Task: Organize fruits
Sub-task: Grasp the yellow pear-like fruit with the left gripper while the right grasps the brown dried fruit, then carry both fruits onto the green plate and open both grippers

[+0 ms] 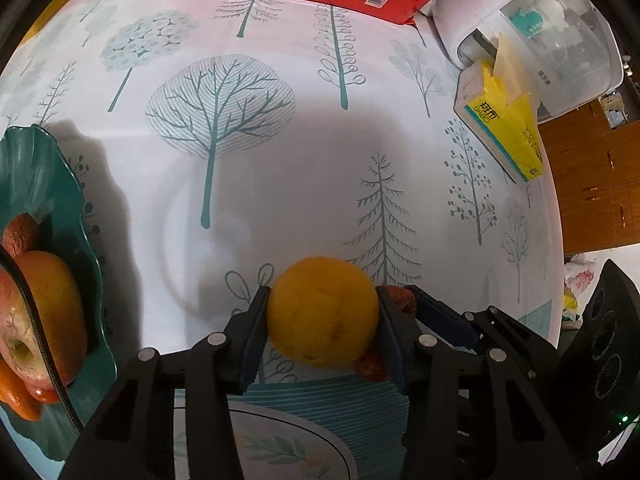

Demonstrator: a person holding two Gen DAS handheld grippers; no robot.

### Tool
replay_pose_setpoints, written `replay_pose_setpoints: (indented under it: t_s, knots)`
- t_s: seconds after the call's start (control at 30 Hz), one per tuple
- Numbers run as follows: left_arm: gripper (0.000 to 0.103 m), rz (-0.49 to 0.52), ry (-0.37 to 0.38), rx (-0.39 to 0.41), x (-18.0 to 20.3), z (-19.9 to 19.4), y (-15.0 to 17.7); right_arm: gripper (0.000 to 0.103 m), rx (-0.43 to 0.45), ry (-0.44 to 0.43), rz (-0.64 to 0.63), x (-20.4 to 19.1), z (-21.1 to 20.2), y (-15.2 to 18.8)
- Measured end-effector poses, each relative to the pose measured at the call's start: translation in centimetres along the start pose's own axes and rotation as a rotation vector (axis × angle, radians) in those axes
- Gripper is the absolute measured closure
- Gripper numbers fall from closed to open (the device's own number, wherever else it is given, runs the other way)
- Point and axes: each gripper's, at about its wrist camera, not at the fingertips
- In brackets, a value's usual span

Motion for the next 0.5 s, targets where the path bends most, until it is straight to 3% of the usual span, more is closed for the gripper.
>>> replay_pose_setpoints:
  t_s: [0.5]
  knots:
    - [0.057,-0.010,0.021,0.074,-0.2,-3.6,0.7,0.072,0.026,0.014,0.045,-0.2,-2.2,-0.1]
Point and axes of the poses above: each gripper's, at about its wrist camera, not at the fingertips, and z roughly the way its jaws point, x to its right, y to its underside, and after that the axes turned 9 degrees about y, right-handed
